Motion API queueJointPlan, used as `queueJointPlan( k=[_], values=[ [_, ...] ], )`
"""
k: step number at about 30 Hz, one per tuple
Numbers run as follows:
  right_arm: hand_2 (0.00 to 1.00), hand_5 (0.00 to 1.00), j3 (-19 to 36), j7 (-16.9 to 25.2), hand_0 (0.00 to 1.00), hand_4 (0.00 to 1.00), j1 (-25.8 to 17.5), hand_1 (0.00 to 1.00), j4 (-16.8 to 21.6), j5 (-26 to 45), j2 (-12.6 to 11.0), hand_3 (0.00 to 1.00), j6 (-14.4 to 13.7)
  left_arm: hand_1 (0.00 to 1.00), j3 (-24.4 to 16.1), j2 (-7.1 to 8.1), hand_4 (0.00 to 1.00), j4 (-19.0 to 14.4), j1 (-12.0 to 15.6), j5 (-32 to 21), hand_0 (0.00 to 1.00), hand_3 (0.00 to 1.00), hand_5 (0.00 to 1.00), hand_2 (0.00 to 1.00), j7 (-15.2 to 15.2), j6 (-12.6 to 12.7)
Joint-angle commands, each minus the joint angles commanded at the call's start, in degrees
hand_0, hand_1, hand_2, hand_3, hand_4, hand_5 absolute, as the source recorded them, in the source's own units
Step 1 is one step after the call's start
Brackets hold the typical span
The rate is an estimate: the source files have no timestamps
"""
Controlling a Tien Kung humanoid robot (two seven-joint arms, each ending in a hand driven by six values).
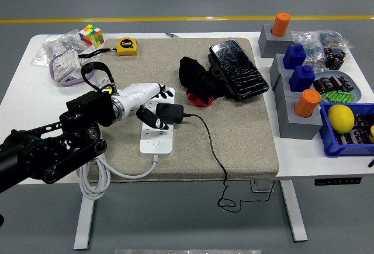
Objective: Pull the plug out and thorw away
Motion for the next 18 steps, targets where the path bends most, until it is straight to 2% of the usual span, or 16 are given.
queueJointPlan(
  k=[4,5,10,11,16,17,18],
  values=[
    [0.693,0.418,0.3,0.0,0.621,0.977,-0.1,0.670,0.0,-0.1,0.1,0.627,0.0,0.735,0.3,-0.42,0.998,0.8,-0.4,-1.4,0.634,0.732,0.161,0.735,-0.2,0.8],
    [0.693,0.418,0.4,0.0,0.621,0.977,-0.1,0.670,-0.1,-0.2,0.2,0.625,0.1,0.644,0.3,-0.53,0.912,1.0,-0.4,-1.7,0.525,0.601,0.112,0.612,-0.3,1.0],
    [0.693,0.418,0.9,0.0,0.621,0.977,-0.2,0.670,-0.2,-0.6,0.3,0.625,0.1,0.644,0.4,-1.12,0.912,1.6,-0.7,-3.2,0.525,0.601,0.112,0.612,-1.1,2.2],
    [0.693,0.420,0.9,0.0,0.621,0.975,-0.2,0.670,-0.2,-0.5,0.2,0.624,0.1,0.501,0.5,-1.24,0.876,1.8,-0.8,-3.6,0.405,0.561,0.098,0.521,-1.5,2.6],
    [0.693,0.420,0.8,0.1,0.621,0.975,-0.1,0.670,-0.1,-0.6,0.3,0.624,0.0,0.501,1.0,-1.67,0.876,2.6,-1.1,-4.2,0.405,0.561,0.098,0.521,-2.7,3.8],
    [0.693,0.419,0.8,0.1,0.621,0.974,-0.1,0.670,-0.1,-0.6,0.3,0.623,0.0,0.470,1.2,-1.77,0.826,2.9,-1.3,-4.0,0.365,0.555,0.030,0.511,-2.8,3.8],
    [0.693,0.419,0.7,0.1,0.621,0.974,-0.1,0.670,-0.1,-0.5,0.3,0.623,0.0,0.470,1.3,-1.81,0.826,3.0,-1.3,-4.0,0.365,0.555,0.030,0.511,-2.9,3.8]
  ],
)
